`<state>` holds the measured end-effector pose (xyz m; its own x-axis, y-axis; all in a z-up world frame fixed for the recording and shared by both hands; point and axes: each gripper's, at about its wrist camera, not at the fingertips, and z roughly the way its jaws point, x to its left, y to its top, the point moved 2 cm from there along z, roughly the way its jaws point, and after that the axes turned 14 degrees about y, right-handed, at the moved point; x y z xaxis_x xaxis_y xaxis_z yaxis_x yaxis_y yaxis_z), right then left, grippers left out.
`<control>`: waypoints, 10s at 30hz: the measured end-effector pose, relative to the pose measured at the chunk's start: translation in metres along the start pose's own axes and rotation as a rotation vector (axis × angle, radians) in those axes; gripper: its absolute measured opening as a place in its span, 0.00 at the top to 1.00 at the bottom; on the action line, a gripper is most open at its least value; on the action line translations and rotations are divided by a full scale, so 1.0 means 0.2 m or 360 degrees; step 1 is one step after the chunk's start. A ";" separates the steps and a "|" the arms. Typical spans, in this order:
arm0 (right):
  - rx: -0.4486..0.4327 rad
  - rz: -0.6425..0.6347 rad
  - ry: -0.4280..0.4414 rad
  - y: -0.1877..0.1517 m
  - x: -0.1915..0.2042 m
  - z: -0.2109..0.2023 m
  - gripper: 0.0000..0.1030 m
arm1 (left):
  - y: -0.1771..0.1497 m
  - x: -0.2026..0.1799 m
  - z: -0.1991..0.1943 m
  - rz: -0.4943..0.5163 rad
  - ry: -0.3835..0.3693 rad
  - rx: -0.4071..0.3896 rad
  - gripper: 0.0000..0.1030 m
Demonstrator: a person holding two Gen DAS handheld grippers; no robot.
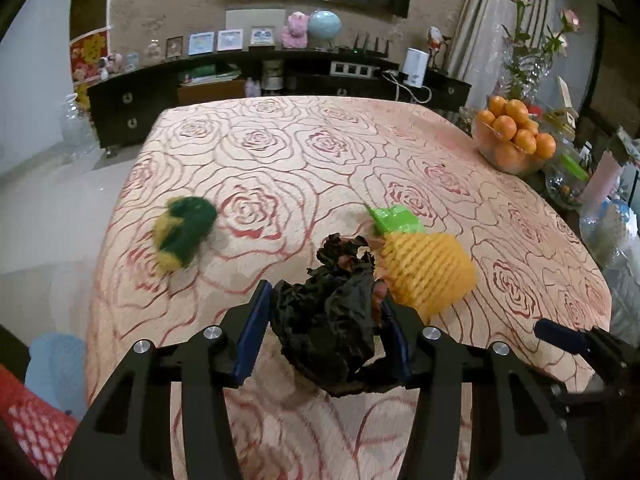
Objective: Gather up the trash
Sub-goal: 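Grasp the black crumpled bag with the left gripper, then grasp the yellow foam net with the right gripper while the left gripper holds the black bag, then carry the black bag and yellow net over the red wastebasket, then open both grippers to drop the black bag and yellow net into the wastebasket, then move both open grippers back over the green packet and green toy, then grasp the green plastic packet with the right gripper while the left gripper grasps the green toy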
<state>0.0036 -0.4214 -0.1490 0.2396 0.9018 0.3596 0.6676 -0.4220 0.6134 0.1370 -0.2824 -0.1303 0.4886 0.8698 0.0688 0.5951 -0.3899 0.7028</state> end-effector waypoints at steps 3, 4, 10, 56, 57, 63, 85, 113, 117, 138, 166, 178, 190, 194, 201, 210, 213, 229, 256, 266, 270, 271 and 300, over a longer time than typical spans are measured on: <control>0.0004 -0.0004 -0.0001 0.00 0.00 0.01 0.29 | -0.02 0.04 -0.07 0.0000 0.0040 -0.0014 0.52; 0.0002 -0.0009 0.0000 0.00 0.01 0.01 0.29 | -0.03 0.06 -0.10 -0.0001 0.0052 -0.0024 0.52; 0.0013 -0.0044 0.0025 -0.01 0.04 0.03 0.29 | -0.11 0.16 -0.25 -0.0104 0.0104 -0.0020 0.52; 0.0019 -0.0240 -0.0039 0.30 0.12 0.36 0.25 | -0.28 0.40 -0.39 -0.0275 0.0265 0.0011 0.52; 0.0027 -0.0241 -0.0039 0.30 0.12 0.36 0.30 | -0.28 0.40 -0.38 -0.0274 0.0265 0.0010 0.52; 0.0026 -0.0230 -0.0042 0.29 0.10 0.34 0.49 | -0.28 0.38 -0.38 -0.0264 0.0266 0.0008 0.52; -0.0058 -0.0314 0.0035 0.12 0.22 0.05 0.57 | -0.27 0.36 -0.44 -0.0260 0.0268 -0.0068 0.52; -0.0183 -0.0418 0.0117 -0.08 0.48 -0.27 0.57 | -0.35 0.49 -0.77 -0.0343 0.0344 -0.0202 0.52; -0.0198 -0.0443 0.0162 -0.06 0.56 -0.30 0.57 | -0.36 0.58 -0.85 -0.0397 0.0388 -0.0229 0.52; -0.0174 -0.0639 0.0397 0.02 1.05 -0.25 0.57 | -0.44 1.14 -0.93 -0.0641 0.0798 -0.0208 0.52; 0.0041 -0.0828 0.0609 -0.01 1.52 0.06 0.57 | -0.54 1.38 -0.94 -0.0908 0.0835 -0.0184 0.21; 0.0135 -0.0906 0.0701 -0.06 1.67 0.18 0.36 | -0.55 1.43 -0.99 -0.0977 0.0865 -0.0223 0.20; 0.0096 -0.0839 0.0666 -0.07 1.56 0.12 0.29 | -0.54 1.43 -0.99 -0.0949 0.0864 -0.0227 0.20; 0.0064 -0.0825 0.0623 -0.08 1.47 0.09 0.29 | -0.53 1.41 -0.99 -0.0914 0.0870 -0.0229 0.20; 0.0012 -0.0780 0.0531 -0.07 1.29 0.02 0.29 | -0.51 1.32 -0.97 -0.0834 0.0882 -0.0256 0.16; -0.0028 -0.0699 0.0399 -0.07 1.05 -0.03 0.28 | -0.47 1.21 -0.94 -0.0772 0.0842 -0.0259 0.12; -0.0034 -0.0660 0.0362 -0.07 0.96 -0.03 0.28 | -0.46 1.18 -0.93 -0.0751 0.0836 -0.0262 0.12; -0.0103 -0.0421 0.0135 -0.01 0.47 -0.10 0.28 | -0.43 1.06 -0.89 -0.0644 0.0826 -0.0258 0.12; -0.0025 -0.0312 0.0040 0.46 0.11 0.18 0.20 | 0.05 0.73 -0.73 -0.0486 0.0602 -0.0286 0.12; 0.0061 -0.0375 0.0009 0.53 0.11 0.38 0.20 | 0.36 0.54 -0.34 -0.0348 0.0513 -0.0155 0.12; 0.0090 -0.0386 0.0005 0.53 0.11 0.43 0.20 | 0.39 0.45 -0.19 -0.0271 0.0517 -0.0105 0.12; 0.0098 -0.0399 0.0004 0.53 0.12 0.44 0.21 | 0.39 0.44 -0.16 -0.0264 0.0512 -0.0092 0.12; 0.0226 -0.0384 -0.0003 0.47 0.09 0.53 0.60 | 0.29 0.22 0.41 -0.0075 0.0463 0.0099 0.60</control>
<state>0.1458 -0.4345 -0.1588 0.0628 0.9749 0.2137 0.7975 -0.1778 0.5765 0.2455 -0.2907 -0.1449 0.2616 0.9340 0.2434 0.6550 -0.3570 0.6660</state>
